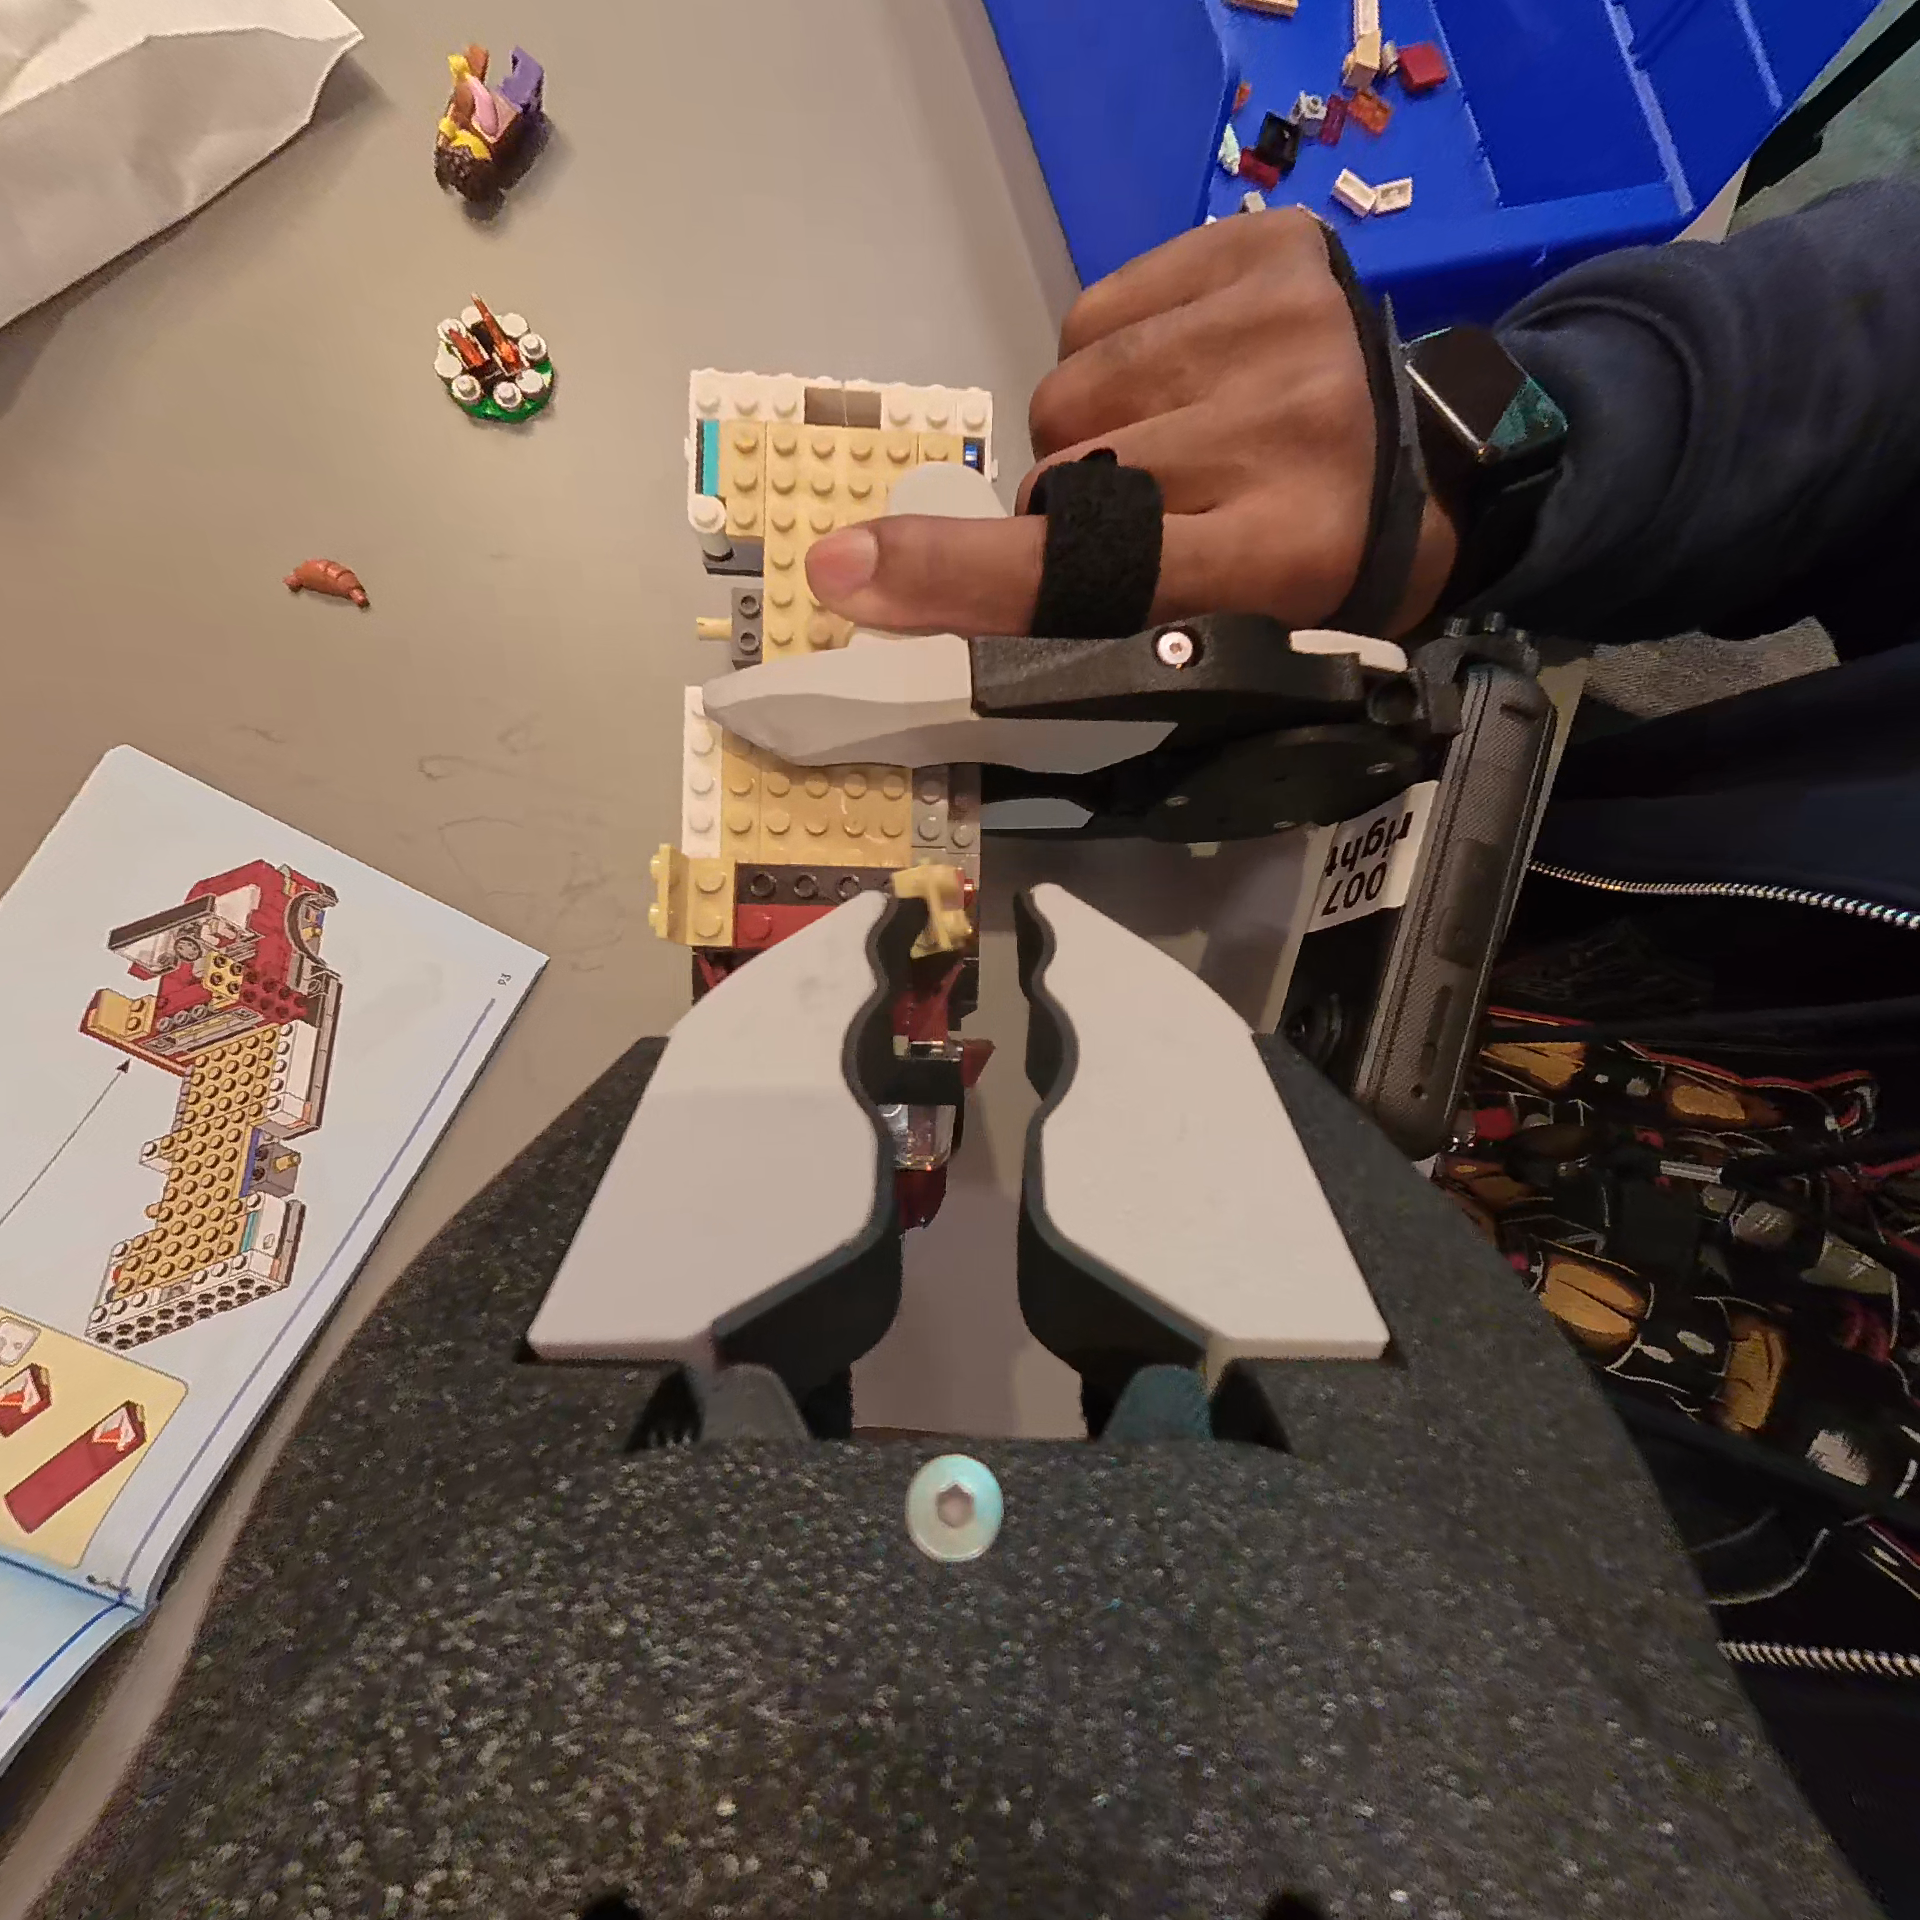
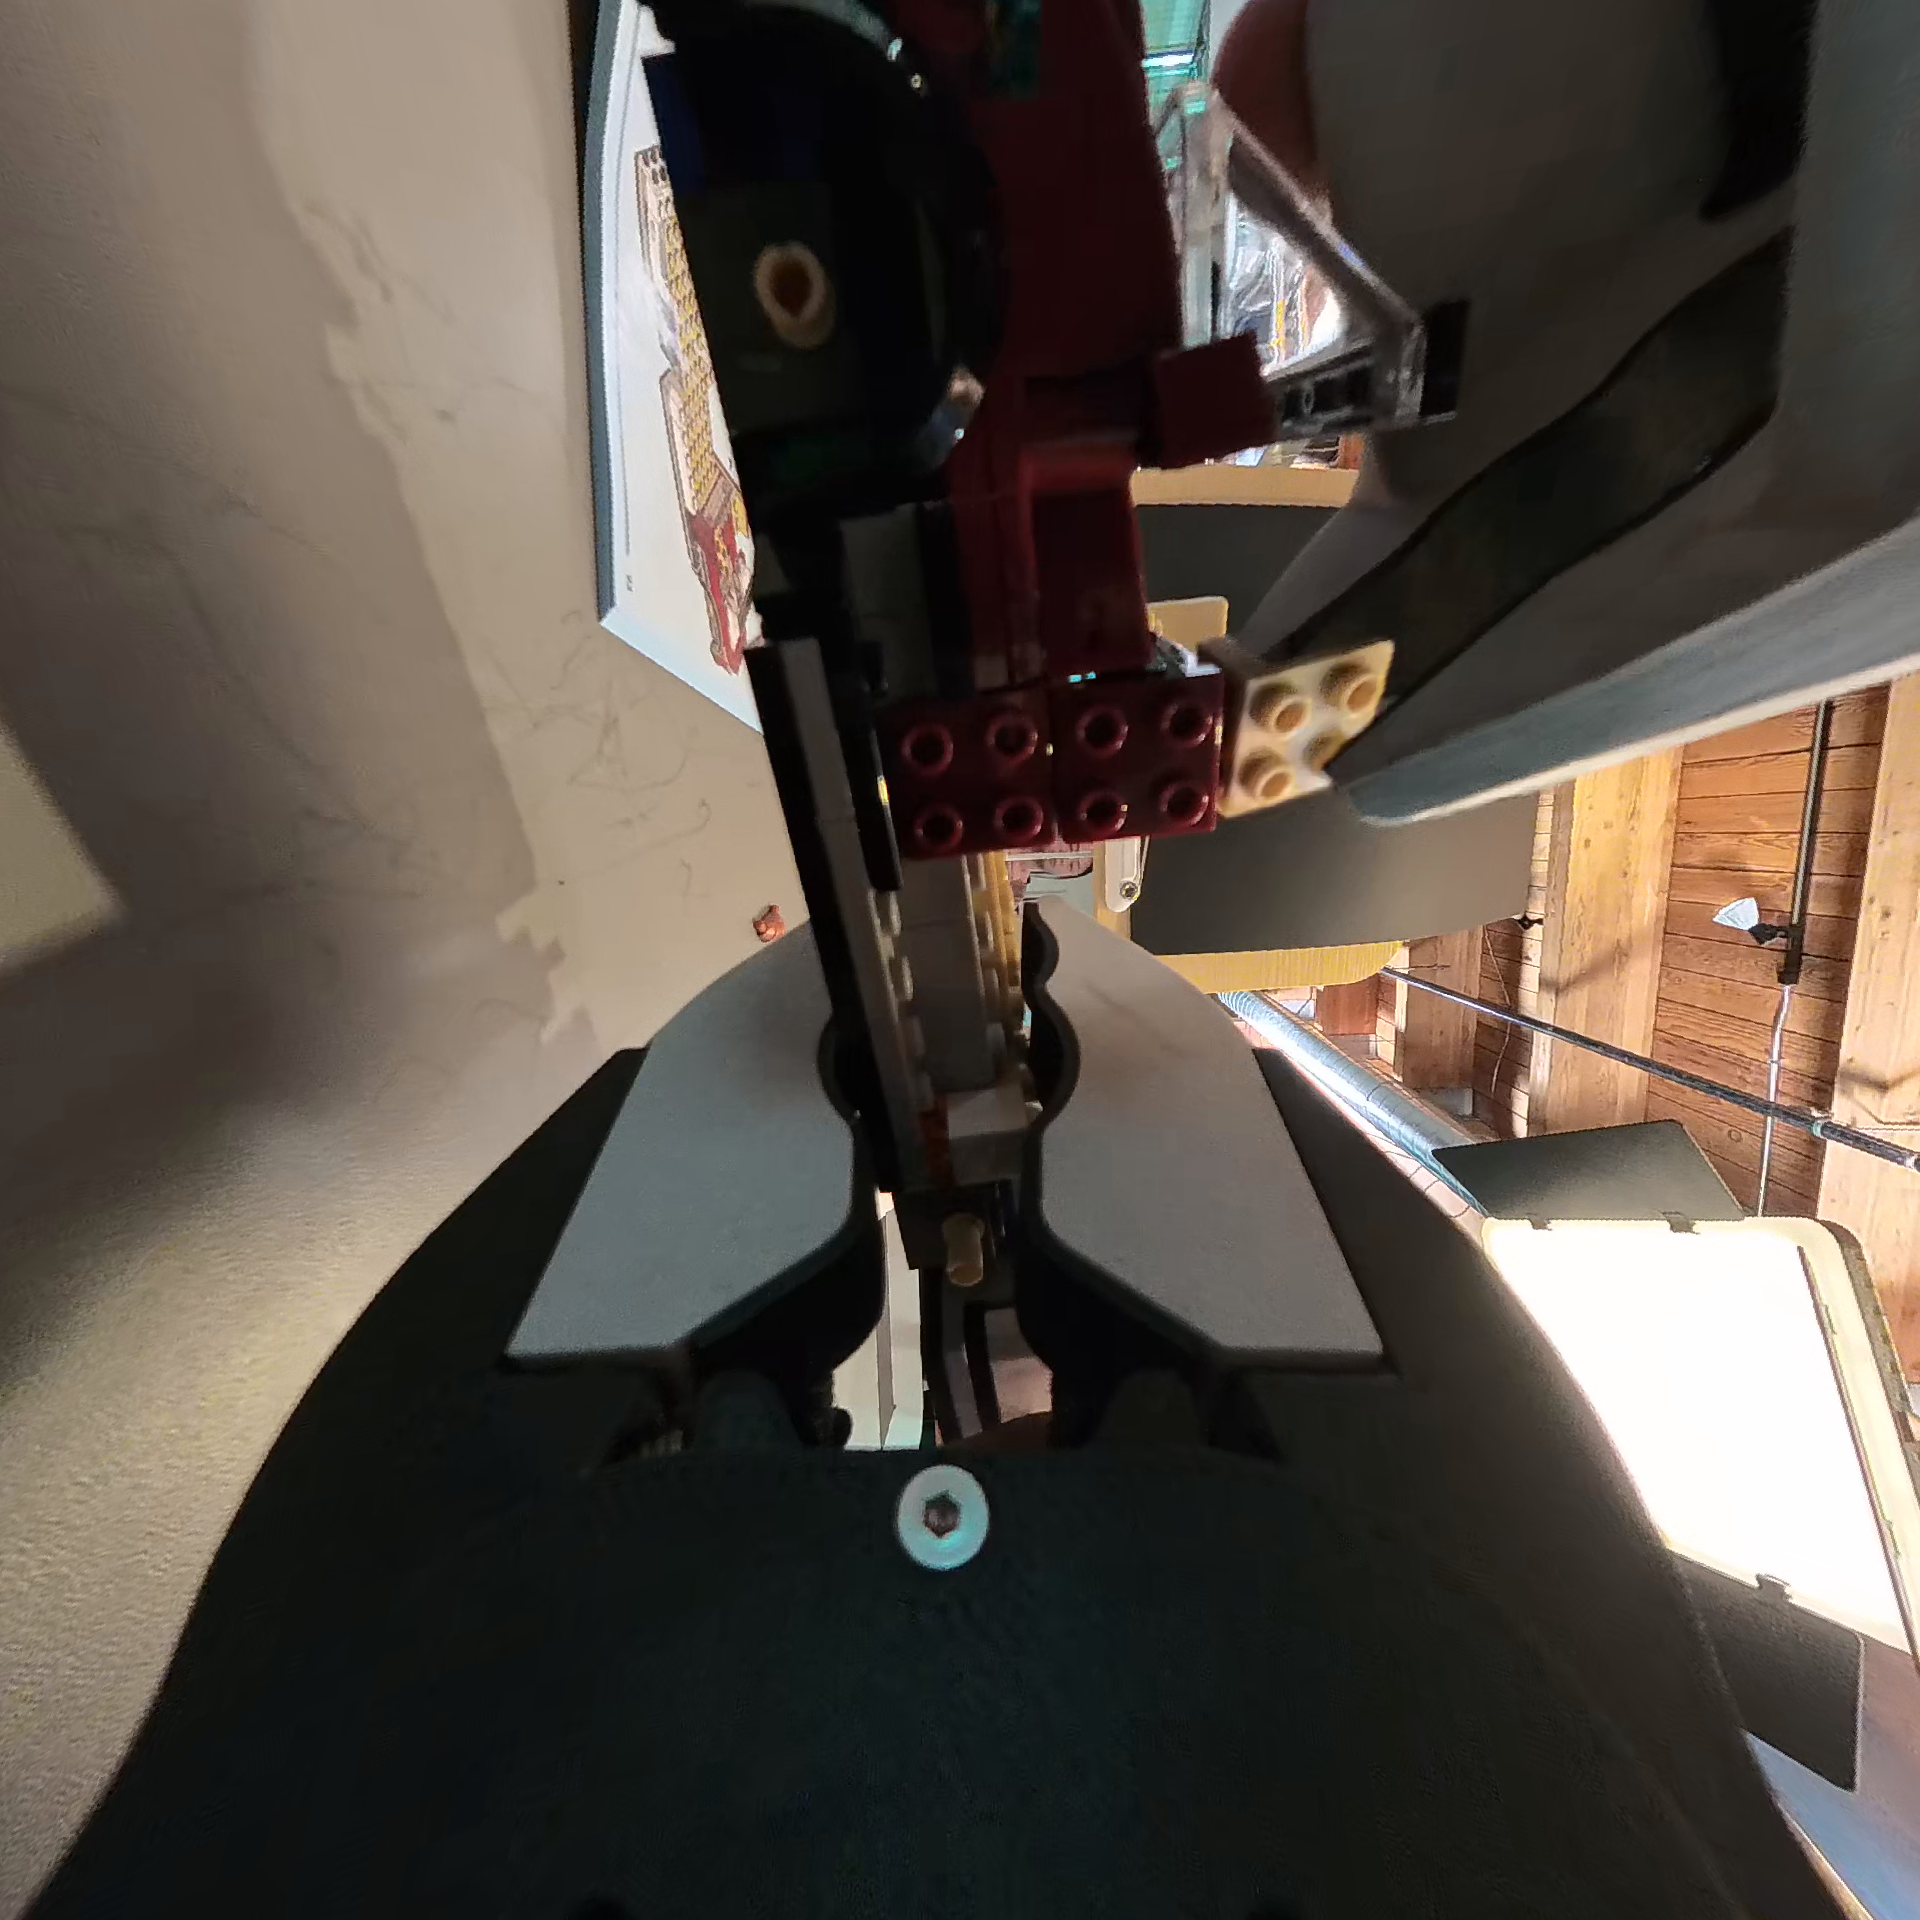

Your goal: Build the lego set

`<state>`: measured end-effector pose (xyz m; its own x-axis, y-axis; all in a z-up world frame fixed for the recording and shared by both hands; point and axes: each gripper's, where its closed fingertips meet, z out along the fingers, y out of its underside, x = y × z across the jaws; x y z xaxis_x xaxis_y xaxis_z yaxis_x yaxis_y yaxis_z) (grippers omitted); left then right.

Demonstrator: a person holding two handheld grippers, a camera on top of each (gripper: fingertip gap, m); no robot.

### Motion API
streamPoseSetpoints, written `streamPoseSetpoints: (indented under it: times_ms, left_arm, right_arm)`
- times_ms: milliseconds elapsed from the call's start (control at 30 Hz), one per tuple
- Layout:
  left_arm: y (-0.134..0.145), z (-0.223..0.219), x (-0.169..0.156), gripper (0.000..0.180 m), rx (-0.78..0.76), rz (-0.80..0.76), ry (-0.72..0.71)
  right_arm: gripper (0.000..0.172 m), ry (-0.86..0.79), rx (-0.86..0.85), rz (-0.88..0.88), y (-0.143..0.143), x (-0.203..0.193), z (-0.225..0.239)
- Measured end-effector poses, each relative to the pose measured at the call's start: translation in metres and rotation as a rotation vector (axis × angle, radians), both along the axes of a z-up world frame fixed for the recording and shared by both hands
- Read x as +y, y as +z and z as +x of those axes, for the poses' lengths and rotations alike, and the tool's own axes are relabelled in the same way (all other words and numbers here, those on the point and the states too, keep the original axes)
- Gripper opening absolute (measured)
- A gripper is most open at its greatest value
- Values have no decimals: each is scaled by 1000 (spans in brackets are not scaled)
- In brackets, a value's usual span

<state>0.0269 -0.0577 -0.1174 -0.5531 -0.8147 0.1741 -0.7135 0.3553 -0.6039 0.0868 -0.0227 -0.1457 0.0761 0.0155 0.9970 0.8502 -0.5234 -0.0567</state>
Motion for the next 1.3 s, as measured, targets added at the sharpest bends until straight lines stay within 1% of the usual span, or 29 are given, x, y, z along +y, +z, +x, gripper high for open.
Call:
streamPoseSetpoints:
  times_ms: [100,233,400,467,567,700,767,833,900,1000,1167,1300]
  left_arm:
    - [6,-1,-1,26,-30,5,-13]
    - [15,-2,-1,27,-76,-11,-11]
    - [13,-2,5,29,-106,-23,12]
    - [19,-2,6,29,-171,-41,22]
    - [32,-1,13,29,-334,-72,66]
    - [42,-9,39,30,-538,-87,170]
    - [38,-16,51,32,-578,-112,212]
    - [26,-22,61,36,-588,-119,228]
    - [10,-24,72,37,-573,-108,255]
    - [-10,-27,79,42,-525,-90,244]
    - [-24,-21,73,52,-515,-136,134]
    - [-34,-12,69,63,-499,-216,103]
  right_arm:
    - [25,-3,6,4,1,0,1]
    - [25,-1,18,14,2,0,1]
    - [25,3,37,2,-2,1,0]
    - [25,3,55,5,-3,1,1]
    - [25,-4,82,7,-5,0,5]
    - [25,-25,115,11,-9,0,12]
    - [25,-30,129,3,-12,0,15]
    - [25,-36,148,-7,-16,0,17]
    - [25,-36,172,-12,-20,2,18]
    - [26,-43,175,-18,-23,3,19]
    - [25,-50,196,2,-23,5,20]
    - [25,-66,218,17,-24,7,22]
